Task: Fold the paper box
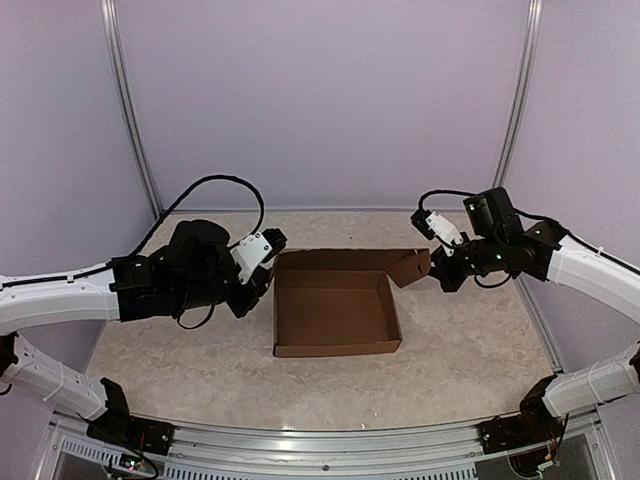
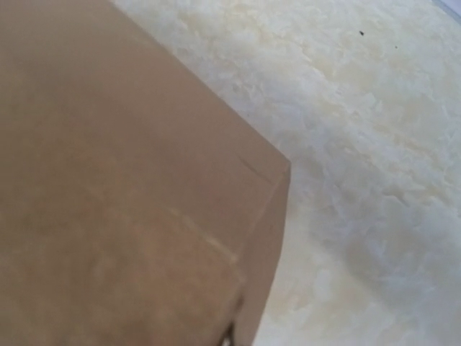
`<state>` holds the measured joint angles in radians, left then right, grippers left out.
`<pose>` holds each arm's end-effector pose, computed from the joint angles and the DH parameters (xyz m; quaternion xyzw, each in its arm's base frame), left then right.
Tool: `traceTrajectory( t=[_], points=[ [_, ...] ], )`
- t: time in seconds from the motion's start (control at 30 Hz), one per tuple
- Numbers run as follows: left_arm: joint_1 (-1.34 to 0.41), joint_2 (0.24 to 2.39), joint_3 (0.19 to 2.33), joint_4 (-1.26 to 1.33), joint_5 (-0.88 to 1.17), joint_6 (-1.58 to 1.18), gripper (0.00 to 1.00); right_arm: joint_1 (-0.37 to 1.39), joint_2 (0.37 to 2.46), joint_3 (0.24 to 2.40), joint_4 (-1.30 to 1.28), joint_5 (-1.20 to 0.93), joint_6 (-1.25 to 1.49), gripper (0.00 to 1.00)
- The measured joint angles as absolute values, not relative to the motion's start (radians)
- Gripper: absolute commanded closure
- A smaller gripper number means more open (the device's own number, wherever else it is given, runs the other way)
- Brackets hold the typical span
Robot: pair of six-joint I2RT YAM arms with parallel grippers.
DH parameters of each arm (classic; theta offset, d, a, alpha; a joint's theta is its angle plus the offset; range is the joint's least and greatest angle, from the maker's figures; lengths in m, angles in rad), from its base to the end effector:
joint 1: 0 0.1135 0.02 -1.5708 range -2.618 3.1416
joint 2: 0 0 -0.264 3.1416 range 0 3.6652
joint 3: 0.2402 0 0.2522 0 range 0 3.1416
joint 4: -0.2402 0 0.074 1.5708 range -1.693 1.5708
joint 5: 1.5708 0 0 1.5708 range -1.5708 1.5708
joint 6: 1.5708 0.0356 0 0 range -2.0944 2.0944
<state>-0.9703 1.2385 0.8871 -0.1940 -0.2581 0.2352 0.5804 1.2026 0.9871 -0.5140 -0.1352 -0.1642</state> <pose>0.1641 -0.2236 0.2788 0.4379 0.7477 -0.0701 0.4943 0.2136 0.1458 0.2932 -0.3570 0.8383 0.1445 0.3859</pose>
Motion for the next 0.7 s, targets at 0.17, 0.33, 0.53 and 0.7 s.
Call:
traceTrajectory(
  t=[0.17, 0.33, 0.53, 0.7],
  points=[
    [-0.969, 1.269, 0.969, -0.255, -0.220, 0.191, 1.00, 0.584, 1.219, 1.052, -0.549, -0.135, -0.038, 1.00],
    [-0.967, 1.304, 1.005, -0.279, -0.187, 0.148, 1.00, 0.589, 1.223, 1.122, -0.605, -0.133, 0.073, 1.00],
    [-0.951, 1.336, 1.035, -0.293, -0.145, 0.098, 1.00, 0.592, 1.238, 1.178, -0.665, -0.146, 0.167, 1.00],
    [-0.933, 1.358, 1.073, -0.312, -0.107, 0.047, 1.00, 0.594, 1.256, 1.187, -0.690, -0.157, 0.237, 1.00]
  ],
)
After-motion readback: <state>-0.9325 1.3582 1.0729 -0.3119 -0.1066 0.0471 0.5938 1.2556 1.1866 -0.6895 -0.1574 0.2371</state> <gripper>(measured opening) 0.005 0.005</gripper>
